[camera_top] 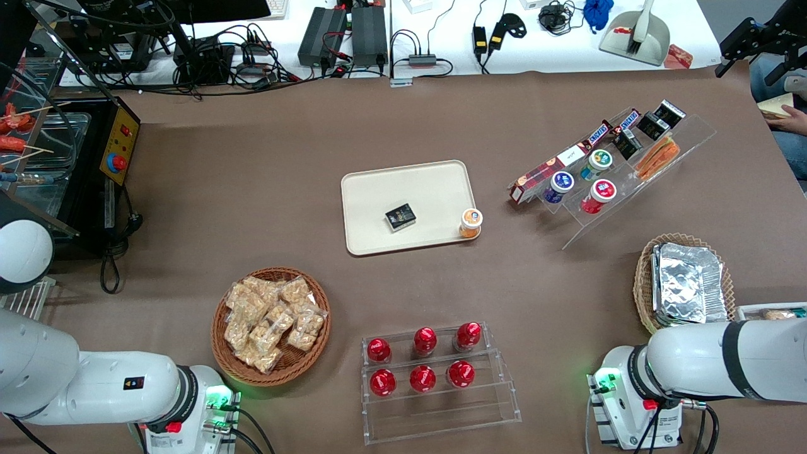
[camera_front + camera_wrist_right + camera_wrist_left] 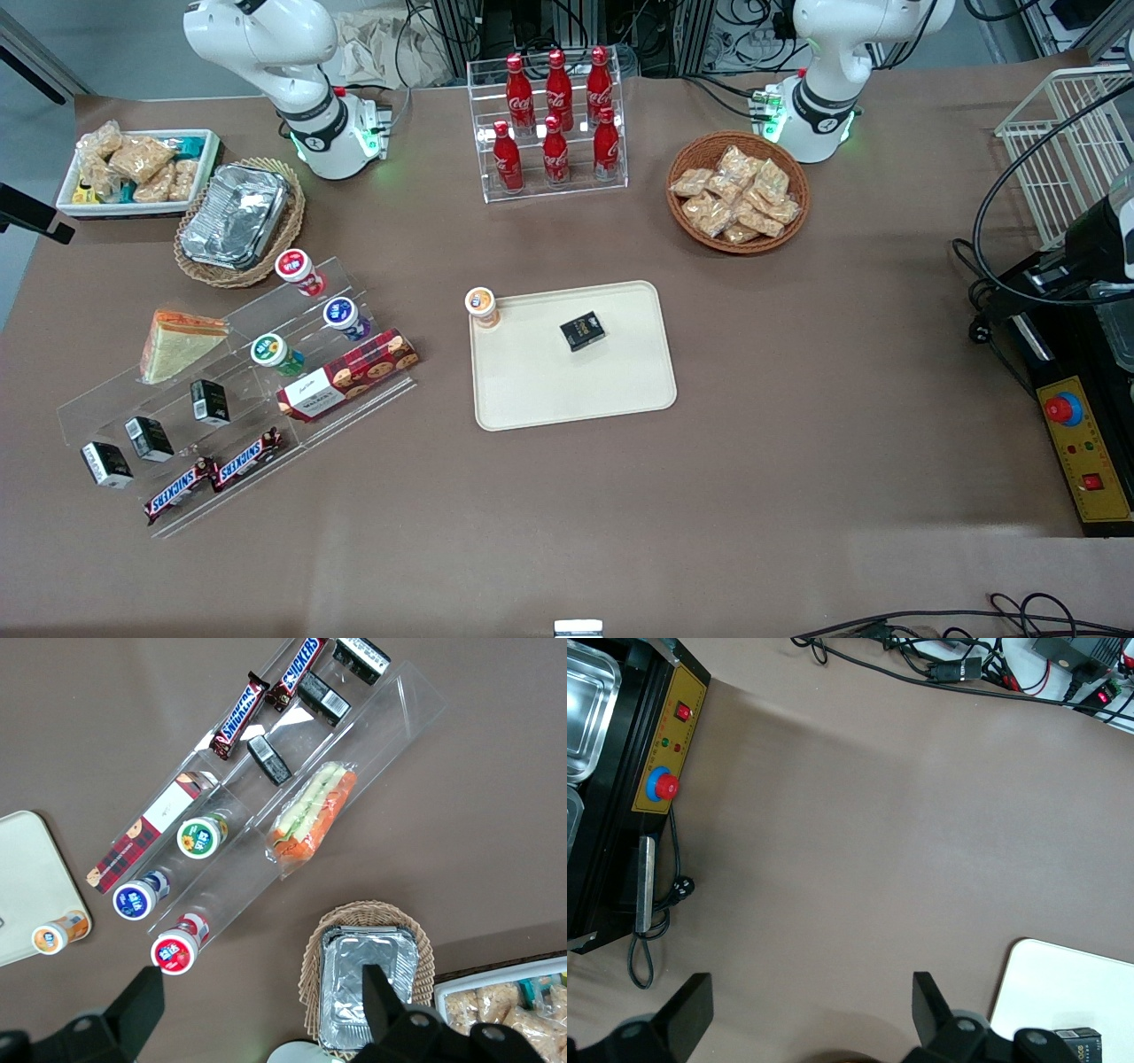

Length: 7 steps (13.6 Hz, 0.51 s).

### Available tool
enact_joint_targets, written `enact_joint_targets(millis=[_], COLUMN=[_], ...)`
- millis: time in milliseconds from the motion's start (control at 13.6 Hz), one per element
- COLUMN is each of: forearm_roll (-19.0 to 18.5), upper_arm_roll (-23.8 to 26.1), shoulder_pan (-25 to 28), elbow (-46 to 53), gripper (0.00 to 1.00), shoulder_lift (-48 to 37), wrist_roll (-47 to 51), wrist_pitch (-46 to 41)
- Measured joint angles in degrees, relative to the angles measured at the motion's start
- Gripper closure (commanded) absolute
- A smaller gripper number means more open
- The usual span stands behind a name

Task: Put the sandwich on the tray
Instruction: 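Move the right gripper toward the acrylic rack holding the wrapped sandwich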

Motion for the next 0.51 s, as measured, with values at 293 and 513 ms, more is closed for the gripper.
enact_joint_targets(millis=[293,513], forearm_roll=[-0.01,-3.11], upper_arm_roll=[0.55,4.38], shoulder_pan=[0.00,0.03], elbow=[-0.08,-0.12], gripper=[0.01,0.01], shoulder_lift=[0.10,0.55], wrist_roll=[4.32,17.45], wrist_pitch=[0.00,0.00])
